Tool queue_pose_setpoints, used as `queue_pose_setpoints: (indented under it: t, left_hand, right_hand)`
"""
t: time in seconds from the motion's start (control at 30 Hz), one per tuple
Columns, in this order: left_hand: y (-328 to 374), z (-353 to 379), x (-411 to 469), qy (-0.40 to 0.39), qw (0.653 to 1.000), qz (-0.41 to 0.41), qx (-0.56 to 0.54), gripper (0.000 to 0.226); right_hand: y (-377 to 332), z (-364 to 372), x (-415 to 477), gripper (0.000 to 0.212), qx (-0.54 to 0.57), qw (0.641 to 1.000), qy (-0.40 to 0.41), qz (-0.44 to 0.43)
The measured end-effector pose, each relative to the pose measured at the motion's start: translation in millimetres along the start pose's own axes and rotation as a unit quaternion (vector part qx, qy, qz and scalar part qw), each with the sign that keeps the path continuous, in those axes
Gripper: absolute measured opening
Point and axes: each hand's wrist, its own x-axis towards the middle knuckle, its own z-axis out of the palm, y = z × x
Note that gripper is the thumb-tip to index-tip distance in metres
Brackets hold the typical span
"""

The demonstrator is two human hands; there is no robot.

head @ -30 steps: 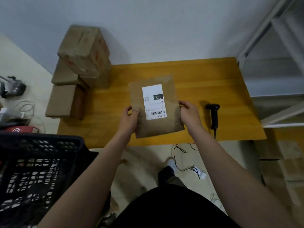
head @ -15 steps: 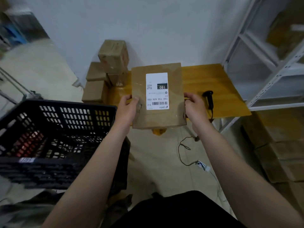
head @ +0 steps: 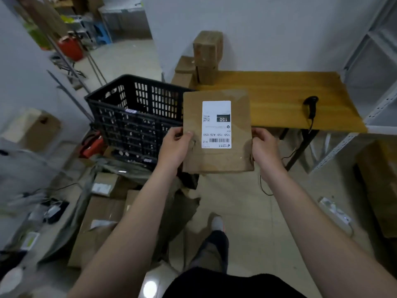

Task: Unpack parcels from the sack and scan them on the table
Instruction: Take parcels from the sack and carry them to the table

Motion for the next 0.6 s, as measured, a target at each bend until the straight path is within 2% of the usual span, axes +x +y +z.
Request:
queue_pose_setpoints:
  t: [0.13, 0.23, 0.3, 0.47, 0.6]
  left_hand:
    - [-35.4, -67.1, -52.2, 0.034, 0.999, -0.02, -0.004, 0.008]
    - [-59.6, -120.5, -75.1, 0.07, 0.997, -0.039, -0.022, 0.005]
    - [-75.0, -156.0, -85.9, 0.092, 0.994, -0.052, -0.027, 0.007]
    - [-113.4, -237.8, -88.2, 0.105, 0.991, -0.077, -0.024, 0.03]
    - [-155.0, -289.1, -74.7, 0.101, 0.987, -0.12, -0.033, 0.022]
  right_hand:
    - [11.2, 35.6, -61.8, 0.03, -0.01, 0.999, -0.04, 0.005]
    - [17.0, 76.3, -100.1, 0.03, -0.027, 0.996, -0.089, 0.003]
    - [21.6, 104.9, -122.9, 0.03, -0.035, 0.992, -0.12, 0.007]
    - [36.8, 177.4, -165.3, 0.027, -0.047, 0.984, -0.168, 0.032]
    - [66.8, 238.5, -194.1, 0.027, -0.05, 0.983, -0.16, 0.075]
